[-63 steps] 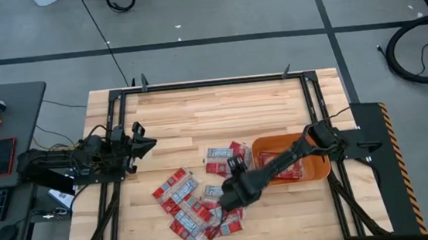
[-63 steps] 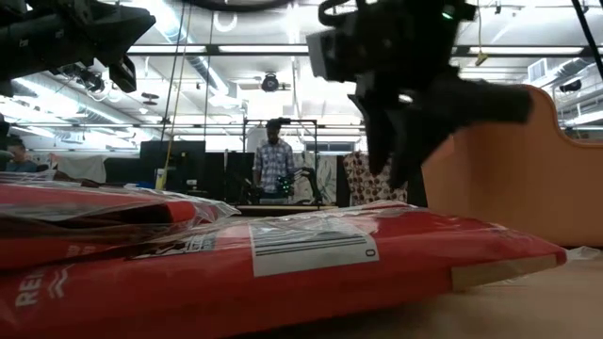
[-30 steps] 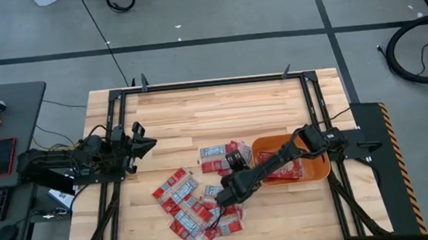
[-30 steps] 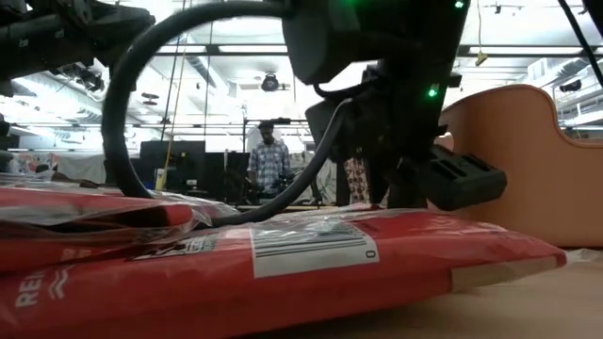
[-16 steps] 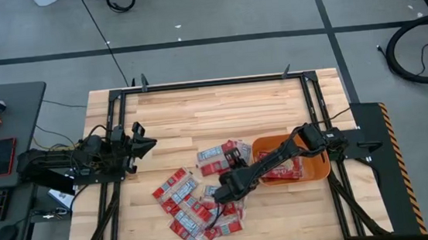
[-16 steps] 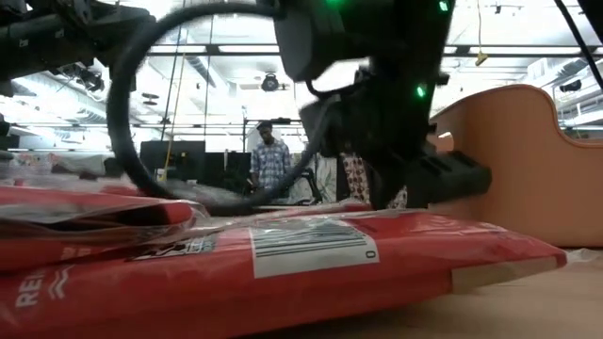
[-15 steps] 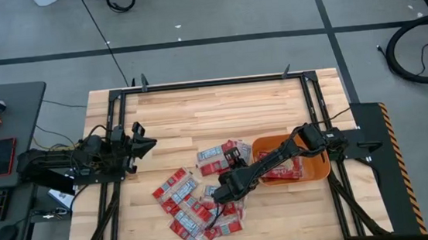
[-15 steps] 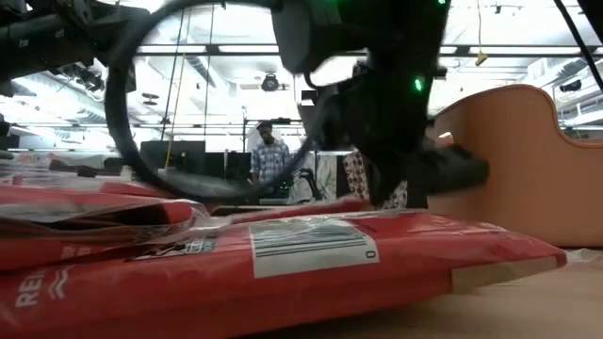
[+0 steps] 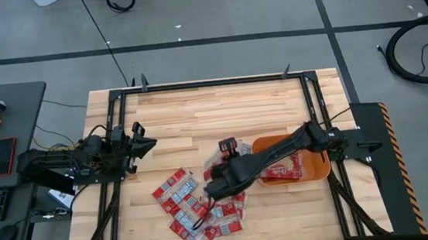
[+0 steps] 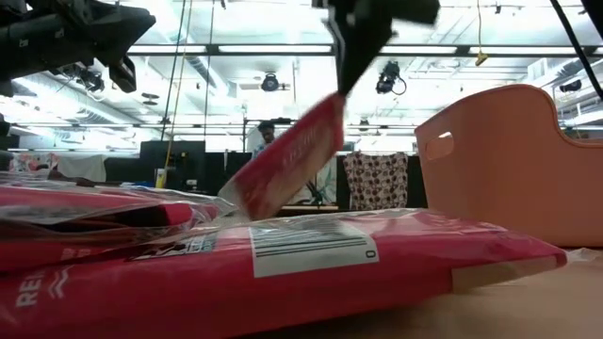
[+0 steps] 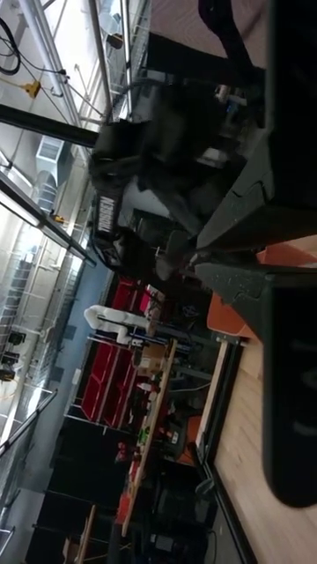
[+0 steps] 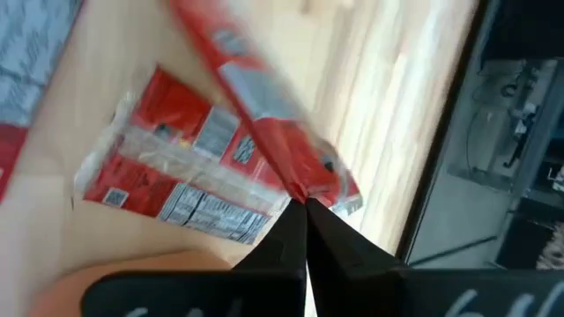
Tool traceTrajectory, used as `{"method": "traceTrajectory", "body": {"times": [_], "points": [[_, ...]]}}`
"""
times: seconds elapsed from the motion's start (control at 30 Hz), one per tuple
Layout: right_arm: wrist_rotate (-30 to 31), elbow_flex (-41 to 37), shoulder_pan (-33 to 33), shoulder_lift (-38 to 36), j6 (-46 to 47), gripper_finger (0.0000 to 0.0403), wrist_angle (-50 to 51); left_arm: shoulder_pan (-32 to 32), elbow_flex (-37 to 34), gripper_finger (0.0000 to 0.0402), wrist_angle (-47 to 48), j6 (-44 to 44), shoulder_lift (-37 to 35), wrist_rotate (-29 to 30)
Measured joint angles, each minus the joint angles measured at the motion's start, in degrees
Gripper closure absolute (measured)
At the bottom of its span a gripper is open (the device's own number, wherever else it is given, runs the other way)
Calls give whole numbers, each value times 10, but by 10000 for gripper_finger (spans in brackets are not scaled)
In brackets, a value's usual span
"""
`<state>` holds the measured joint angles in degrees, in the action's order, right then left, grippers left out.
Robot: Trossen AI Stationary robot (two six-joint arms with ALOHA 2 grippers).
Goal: Sort popcorn bags into baskets
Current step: Put the popcorn bag into the orange bin
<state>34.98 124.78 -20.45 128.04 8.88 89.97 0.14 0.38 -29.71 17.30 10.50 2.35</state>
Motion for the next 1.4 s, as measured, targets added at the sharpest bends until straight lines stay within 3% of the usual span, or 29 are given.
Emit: {"method": "traceTrajectory", "body": {"times": [0.8,1.2,1.4], "points": [[14,28,-37,-179,65,402,1,0,0,365,0,0,0,0],[-41,27,-87,-273,142,402,1,0,0,365,0,0,0,0],[-18,-48,-111,-333,204,402,-1,0,0,365,0,0,0,0]]}}
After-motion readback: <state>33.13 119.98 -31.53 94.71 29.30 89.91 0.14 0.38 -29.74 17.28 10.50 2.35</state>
